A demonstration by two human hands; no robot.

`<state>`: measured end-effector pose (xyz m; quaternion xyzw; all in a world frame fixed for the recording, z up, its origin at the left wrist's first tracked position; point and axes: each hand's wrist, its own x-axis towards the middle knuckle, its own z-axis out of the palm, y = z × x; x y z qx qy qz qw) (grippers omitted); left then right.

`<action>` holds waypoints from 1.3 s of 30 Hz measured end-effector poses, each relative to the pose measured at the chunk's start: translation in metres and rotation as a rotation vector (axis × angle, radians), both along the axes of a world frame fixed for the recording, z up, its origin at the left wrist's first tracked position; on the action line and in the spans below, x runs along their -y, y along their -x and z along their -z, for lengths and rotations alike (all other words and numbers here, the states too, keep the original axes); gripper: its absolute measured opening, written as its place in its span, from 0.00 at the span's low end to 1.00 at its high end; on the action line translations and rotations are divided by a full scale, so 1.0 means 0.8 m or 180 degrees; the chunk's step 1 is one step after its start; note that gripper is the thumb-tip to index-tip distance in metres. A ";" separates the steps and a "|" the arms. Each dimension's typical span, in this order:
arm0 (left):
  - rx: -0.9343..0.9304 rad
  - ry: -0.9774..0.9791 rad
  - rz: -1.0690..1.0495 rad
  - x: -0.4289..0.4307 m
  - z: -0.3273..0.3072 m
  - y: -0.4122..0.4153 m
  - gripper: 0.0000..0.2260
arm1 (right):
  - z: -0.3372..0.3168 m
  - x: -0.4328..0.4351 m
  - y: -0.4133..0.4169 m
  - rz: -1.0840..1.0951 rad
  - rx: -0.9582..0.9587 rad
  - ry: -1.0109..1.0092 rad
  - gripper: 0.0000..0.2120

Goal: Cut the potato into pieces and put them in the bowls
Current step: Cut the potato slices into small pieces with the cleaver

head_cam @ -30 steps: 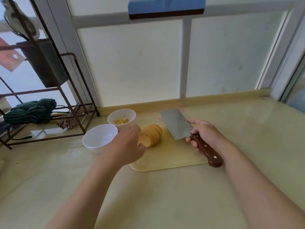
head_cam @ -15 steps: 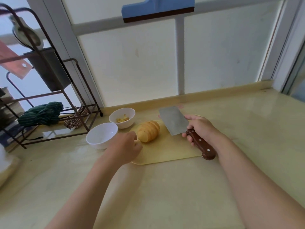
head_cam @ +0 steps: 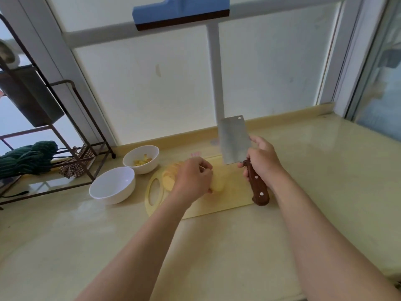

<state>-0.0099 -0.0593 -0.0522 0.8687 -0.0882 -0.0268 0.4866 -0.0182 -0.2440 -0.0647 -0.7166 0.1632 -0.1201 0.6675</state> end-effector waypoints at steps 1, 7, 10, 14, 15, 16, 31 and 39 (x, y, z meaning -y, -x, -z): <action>-0.0044 -0.0035 0.0068 0.012 0.002 -0.005 0.08 | -0.001 0.008 0.003 0.0108 0.0031 0.0176 0.33; 0.0171 -0.0526 0.0312 0.037 0.016 -0.032 0.11 | -0.001 0.033 0.015 0.0282 -0.0019 0.0860 0.35; 0.0534 -0.1364 0.0674 0.025 0.021 -0.033 0.16 | -0.002 0.033 0.010 0.0203 -0.0106 0.1153 0.35; 0.1395 -0.1761 0.1486 0.010 0.041 -0.035 0.13 | -0.001 0.030 0.010 0.0074 -0.0349 0.1576 0.35; 0.1492 -0.1746 0.1624 0.008 0.047 -0.036 0.12 | 0.000 0.030 0.012 0.0040 -0.0401 0.1623 0.35; 0.1545 -0.1723 0.1712 0.007 0.052 -0.038 0.11 | -0.001 0.029 0.014 0.0017 -0.0444 0.1671 0.36; 0.1952 -0.1258 0.1852 0.017 0.065 -0.036 0.12 | -0.067 -0.004 0.043 -0.1002 -0.1141 0.3456 0.35; 0.2131 -0.1124 0.2263 0.019 0.067 -0.041 0.09 | -0.063 -0.011 0.062 -0.1082 -0.1038 0.3837 0.35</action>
